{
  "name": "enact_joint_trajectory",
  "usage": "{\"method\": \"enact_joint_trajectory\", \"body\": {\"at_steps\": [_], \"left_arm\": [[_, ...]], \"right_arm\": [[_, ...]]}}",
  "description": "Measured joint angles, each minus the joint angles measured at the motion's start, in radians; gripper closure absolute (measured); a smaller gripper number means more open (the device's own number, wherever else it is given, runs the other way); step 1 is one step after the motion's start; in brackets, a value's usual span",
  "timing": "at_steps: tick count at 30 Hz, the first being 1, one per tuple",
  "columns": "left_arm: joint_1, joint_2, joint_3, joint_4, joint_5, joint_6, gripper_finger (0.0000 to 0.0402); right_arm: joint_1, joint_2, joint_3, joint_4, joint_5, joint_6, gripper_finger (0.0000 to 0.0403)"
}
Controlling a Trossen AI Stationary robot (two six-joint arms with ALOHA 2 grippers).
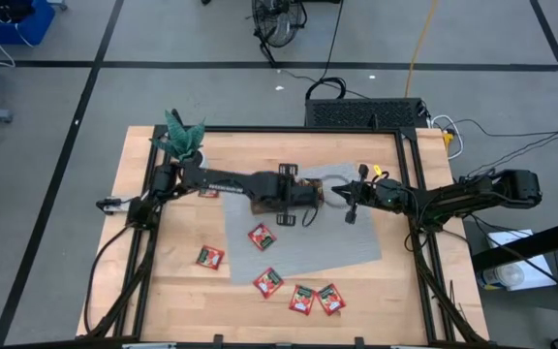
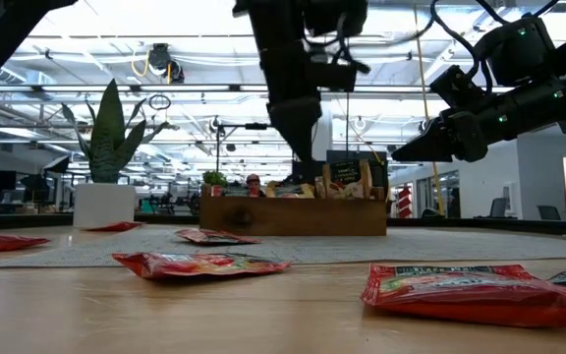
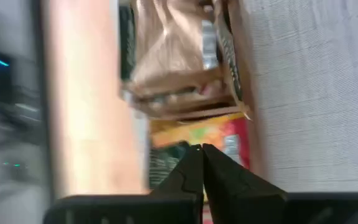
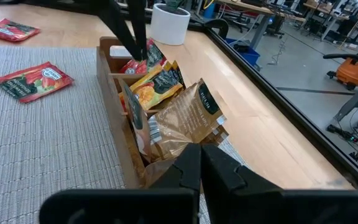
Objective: Pick & Place Tea
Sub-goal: Put the yellow tea into the middle part of the wooden organizer
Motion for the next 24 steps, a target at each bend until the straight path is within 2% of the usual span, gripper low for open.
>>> {"method": "enact_joint_trajectory", "body": {"at_steps": [4,11,16,24], "left_arm": [[0.060,0.000,-0.031,-0.007,0.169,-0.095,0.0398],[0.077,0.002,-0.100,0.031,0.290,-0.131,0.0399],[0.075,0.001,-0.145,0.122,0.315,-0.131,0.0400],[0.094,0.005,-0.202,0.154,0.314,-0.146,0.0400]], "right_arm": [[0.000,0.000,0.000,-0.001,0.000,0.000,0.0403],[0.000,0.000,0.000,-0.005,0.000,-0.002,0.0403],[0.000,0.000,0.000,-0.004,0.000,-0.003,0.0403],[0.000,0.000,0.000,-0.002,0.000,-0.003,0.0403]]}}
